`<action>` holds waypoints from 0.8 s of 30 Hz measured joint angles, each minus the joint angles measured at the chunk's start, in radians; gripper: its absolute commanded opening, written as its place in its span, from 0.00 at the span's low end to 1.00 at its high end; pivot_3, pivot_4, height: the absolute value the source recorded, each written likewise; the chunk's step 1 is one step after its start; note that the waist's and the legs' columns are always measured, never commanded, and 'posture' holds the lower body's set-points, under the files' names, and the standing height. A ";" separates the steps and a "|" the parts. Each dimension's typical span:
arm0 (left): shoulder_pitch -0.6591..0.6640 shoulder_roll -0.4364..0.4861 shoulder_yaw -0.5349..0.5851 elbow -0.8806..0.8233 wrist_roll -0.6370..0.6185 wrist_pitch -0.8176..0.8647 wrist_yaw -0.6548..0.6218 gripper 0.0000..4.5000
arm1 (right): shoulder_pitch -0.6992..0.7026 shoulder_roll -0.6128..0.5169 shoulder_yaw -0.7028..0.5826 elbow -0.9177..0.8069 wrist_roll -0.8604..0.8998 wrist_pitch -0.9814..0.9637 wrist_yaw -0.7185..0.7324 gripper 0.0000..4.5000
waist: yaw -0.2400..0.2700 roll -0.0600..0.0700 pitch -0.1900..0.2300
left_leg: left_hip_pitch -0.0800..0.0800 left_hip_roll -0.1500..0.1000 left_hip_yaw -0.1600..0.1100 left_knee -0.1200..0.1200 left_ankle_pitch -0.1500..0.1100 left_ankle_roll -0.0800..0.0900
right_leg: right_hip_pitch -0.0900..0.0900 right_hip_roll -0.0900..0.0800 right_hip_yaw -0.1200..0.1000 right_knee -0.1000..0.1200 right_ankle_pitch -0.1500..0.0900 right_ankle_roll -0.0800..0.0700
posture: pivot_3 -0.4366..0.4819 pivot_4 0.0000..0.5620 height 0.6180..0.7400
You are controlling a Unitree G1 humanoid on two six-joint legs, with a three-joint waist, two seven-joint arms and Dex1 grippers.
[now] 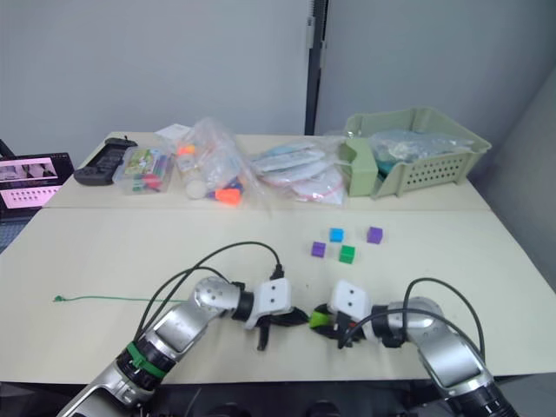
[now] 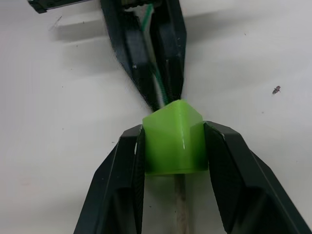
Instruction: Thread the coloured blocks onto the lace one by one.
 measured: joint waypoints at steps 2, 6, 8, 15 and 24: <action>-0.001 0.003 0.029 -0.018 -0.039 0.021 -0.018 0.48 | 0.012 0.001 -0.019 -0.012 0.017 0.017 -0.013 0.75 | 0.001 0.000 0.000 | -0.001 0.000 0.000 0.000 0.000 0.000 | 0.000 0.000 0.000 0.000 0.000 0.000 | 0.48 0.27 1.00; -0.010 0.021 0.073 -0.050 -0.118 0.055 -0.073 0.77 | 0.088 -0.039 -0.122 -0.113 0.094 0.053 -0.013 1.00 | 0.004 0.002 0.001 | -0.003 -0.002 -0.001 0.000 0.000 0.000 | -0.001 -0.002 0.000 0.000 0.000 0.001 | 0.48 0.27 1.00; -0.024 0.009 0.069 -0.044 -0.116 0.043 -0.075 0.92 | 0.143 -0.070 -0.190 -0.169 0.125 0.059 -0.012 1.00 | 0.012 0.002 0.001 | -0.004 -0.004 -0.002 0.000 0.000 0.000 | -0.001 -0.003 0.000 -0.001 0.001 0.002 | 0.48 0.27 1.00; -0.064 -0.091 -0.033 0.104 -0.049 -0.107 -0.077 1.00 | 0.302 -0.125 -0.296 -0.268 0.170 0.070 -0.015 1.00 | 0.022 0.002 0.001 | -0.005 -0.008 -0.002 0.000 0.000 0.000 | -0.001 -0.003 0.000 -0.004 0.001 0.003 | 0.48 0.27 1.00; -0.115 -0.154 -0.067 0.322 0.022 -0.255 -0.059 1.00 | 0.342 -0.126 -0.310 -0.273 0.169 0.076 -0.071 1.00 | 0.021 0.002 0.001 | -0.004 -0.009 -0.001 0.001 0.000 0.000 | 0.000 -0.003 0.001 -0.004 0.001 0.003 | 0.48 0.27 1.00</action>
